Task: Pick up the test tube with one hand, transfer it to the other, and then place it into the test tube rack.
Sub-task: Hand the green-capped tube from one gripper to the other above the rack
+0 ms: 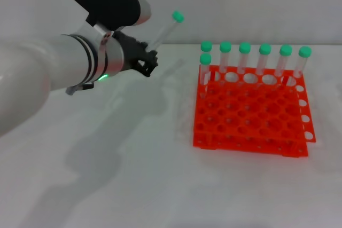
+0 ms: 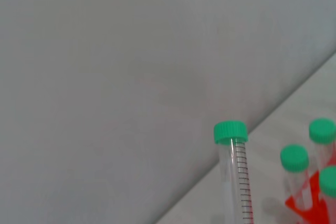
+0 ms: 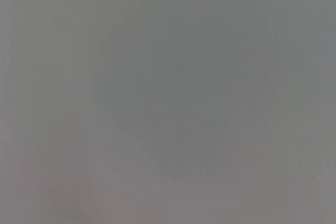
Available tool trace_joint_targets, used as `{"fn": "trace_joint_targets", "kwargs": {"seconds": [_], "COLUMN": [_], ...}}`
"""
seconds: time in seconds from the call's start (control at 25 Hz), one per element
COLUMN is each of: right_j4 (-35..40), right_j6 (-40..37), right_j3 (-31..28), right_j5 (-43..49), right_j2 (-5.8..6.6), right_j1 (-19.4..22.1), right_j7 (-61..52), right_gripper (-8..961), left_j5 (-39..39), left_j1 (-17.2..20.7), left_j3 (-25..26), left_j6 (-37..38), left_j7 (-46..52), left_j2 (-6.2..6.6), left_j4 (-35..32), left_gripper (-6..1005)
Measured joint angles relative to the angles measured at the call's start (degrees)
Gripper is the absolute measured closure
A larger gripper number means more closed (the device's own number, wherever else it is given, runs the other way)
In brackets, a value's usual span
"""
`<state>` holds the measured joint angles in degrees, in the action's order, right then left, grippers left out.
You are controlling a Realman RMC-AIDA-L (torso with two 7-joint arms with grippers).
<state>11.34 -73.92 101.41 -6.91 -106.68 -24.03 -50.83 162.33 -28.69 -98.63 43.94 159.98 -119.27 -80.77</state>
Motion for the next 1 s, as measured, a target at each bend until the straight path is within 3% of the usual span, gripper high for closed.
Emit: {"fn": "trace_joint_targets", "kwargs": {"seconds": [0.16,0.36,1.0], "right_j4": [0.1,0.6,1.9], "right_j6": [-1.9,-3.4,-4.9], "right_j3": [0.0,0.0,0.2], "right_j5": [2.9,6.3,13.7], "right_j2": [0.98,1.29,0.09], "right_j1": [-0.1,-0.8,-4.3], "right_j7": [-5.5,-8.9,-12.1], "right_gripper": [68,67,67], "left_j5": [0.0,0.0,-0.3], "left_j1": [0.6,0.8,2.2], "left_j3": [-1.1,-3.8,-14.0], "left_j6": [-3.3,-6.5,-20.4], "left_j7": [-1.6,-2.6,-4.4], "left_j2": [-0.02,-0.04,-0.09], "left_j4": [0.0,0.1,1.4], "left_gripper": [809,809,809]}}
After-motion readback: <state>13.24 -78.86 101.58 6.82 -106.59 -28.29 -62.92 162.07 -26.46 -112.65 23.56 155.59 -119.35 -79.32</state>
